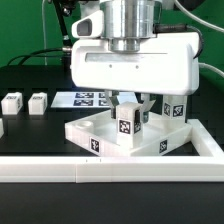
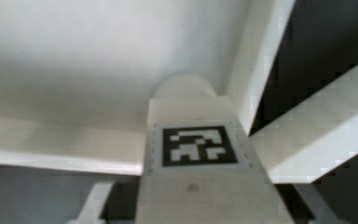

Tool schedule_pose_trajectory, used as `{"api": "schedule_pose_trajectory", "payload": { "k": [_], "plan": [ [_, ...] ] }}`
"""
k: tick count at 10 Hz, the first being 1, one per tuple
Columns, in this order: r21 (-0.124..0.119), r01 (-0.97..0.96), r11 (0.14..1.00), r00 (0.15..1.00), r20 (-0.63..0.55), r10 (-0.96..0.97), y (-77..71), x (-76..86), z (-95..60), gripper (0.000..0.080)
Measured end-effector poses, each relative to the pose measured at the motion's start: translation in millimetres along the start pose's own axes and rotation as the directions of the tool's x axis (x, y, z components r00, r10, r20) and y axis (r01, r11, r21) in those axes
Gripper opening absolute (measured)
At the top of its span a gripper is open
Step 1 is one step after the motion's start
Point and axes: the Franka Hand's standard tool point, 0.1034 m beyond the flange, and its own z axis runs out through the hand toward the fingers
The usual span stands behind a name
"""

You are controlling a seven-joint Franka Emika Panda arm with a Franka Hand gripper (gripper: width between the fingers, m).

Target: Assemble square table

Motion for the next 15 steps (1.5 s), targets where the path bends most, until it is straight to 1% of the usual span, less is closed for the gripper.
{"api": "schedule_pose_trajectory", "payload": {
  "k": [1,3,5,6,8,10,11,12,13,14,15],
  "plan": [
    [0.001,-0.106,0.994,0.994,0.002,0.106,-0.3,-0.7,-0.1,0.0290],
    [0.003,-0.291,0.957,0.957,0.006,0.291,-0.6,-1.2,-0.6,0.0291],
    [-0.004,-0.432,0.902,0.902,0.011,0.432,5.0,2.5,-0.5,0.0294],
    [-0.005,-0.464,0.886,0.886,0.010,0.464,6.2,3.6,-0.6,0.0294],
    [-0.007,-0.562,0.827,0.827,0.003,0.562,10.5,7.0,-0.6,0.0294],
    [-0.006,-0.569,0.823,0.823,0.005,0.569,10.3,6.8,-0.7,0.0295],
    [-0.006,-0.559,0.829,0.829,0.005,0.559,9.1,5.5,-0.6,0.0453],
    [-0.006,-0.534,0.845,0.845,0.007,0.534,5.7,2.0,-0.6,0.0589],
    [-0.004,-0.479,0.878,0.878,0.011,0.479,2.0,-1.4,-2.5,0.0589],
    [0.001,-0.427,0.904,0.904,0.014,0.427,-1.2,-3.7,-6.2,0.0637],
    [0.005,-0.366,0.931,0.931,0.017,0.366,-0.9,-5.7,-9.6,0.0637]
  ]
}}
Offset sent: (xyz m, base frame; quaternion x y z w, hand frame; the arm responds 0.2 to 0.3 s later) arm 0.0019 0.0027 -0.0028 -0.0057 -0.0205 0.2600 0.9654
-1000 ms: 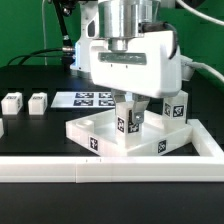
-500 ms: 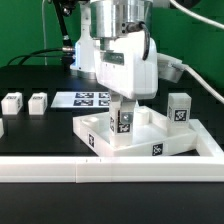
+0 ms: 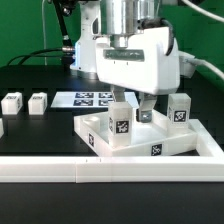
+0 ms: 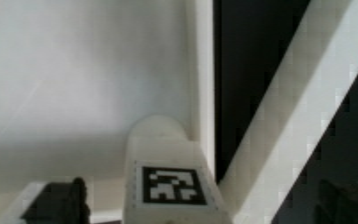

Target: Assemble square table

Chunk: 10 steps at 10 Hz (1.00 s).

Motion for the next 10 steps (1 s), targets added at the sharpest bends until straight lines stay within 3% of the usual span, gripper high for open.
{"api": "schedule_pose_trajectory", "payload": {
  "k": [4,8,10],
  "plan": [
    [0.016,0.341,0.940,0.939,0.031,-0.341,10.3,13.2,-18.2,0.0649],
    [0.016,0.346,0.938,0.938,0.033,-0.346,12.3,16.1,-18.0,0.0649],
    [0.026,0.481,0.876,0.876,-0.003,-0.482,16.4,18.7,-19.8,0.0649]
  ]
}}
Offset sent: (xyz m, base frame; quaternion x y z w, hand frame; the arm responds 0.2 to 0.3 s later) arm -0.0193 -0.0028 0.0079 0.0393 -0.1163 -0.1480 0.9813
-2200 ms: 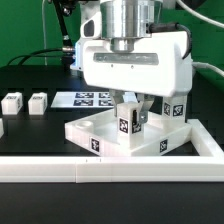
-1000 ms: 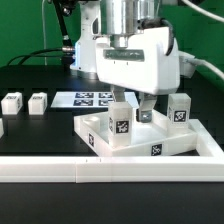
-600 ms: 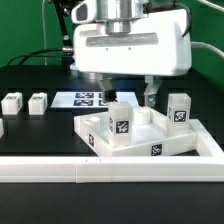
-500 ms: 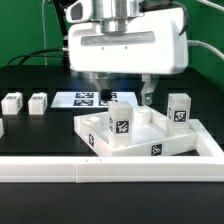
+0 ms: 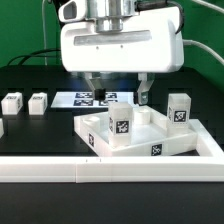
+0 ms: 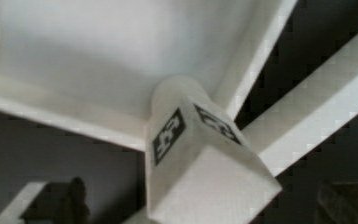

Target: Assemble square table

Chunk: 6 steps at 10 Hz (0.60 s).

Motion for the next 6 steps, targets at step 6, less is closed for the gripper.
{"api": "schedule_pose_trajectory", "payload": {
  "k": [6],
  "plan": [
    [0.000,0.408,0.913,0.913,0.033,-0.407,39.3,9.2,-0.8,0.0649]
  ]
}}
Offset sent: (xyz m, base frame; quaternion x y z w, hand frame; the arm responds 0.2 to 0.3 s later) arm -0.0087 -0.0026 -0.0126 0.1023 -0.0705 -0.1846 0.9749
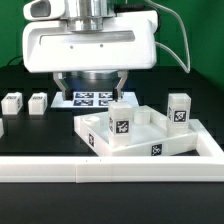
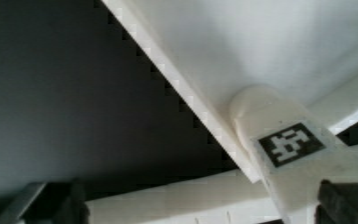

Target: Assemble square table

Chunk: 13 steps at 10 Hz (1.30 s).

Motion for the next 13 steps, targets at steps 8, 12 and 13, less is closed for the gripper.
{"api": "schedule_pose_trajectory", "payload": {
  "k": [8,12,13],
  "plan": [
    [-0.027,0.542,0.840,0.840,0.024,-0.542,8.5,-6.8,4.1,0.0649],
    [-0.033,0.539,0.841,0.842,0.023,-0.539,10.1,-8.0,7.7,0.0649],
    [-0.040,0.543,0.839,0.840,0.027,-0.542,11.5,-12.0,15.8,0.0649]
  ]
}}
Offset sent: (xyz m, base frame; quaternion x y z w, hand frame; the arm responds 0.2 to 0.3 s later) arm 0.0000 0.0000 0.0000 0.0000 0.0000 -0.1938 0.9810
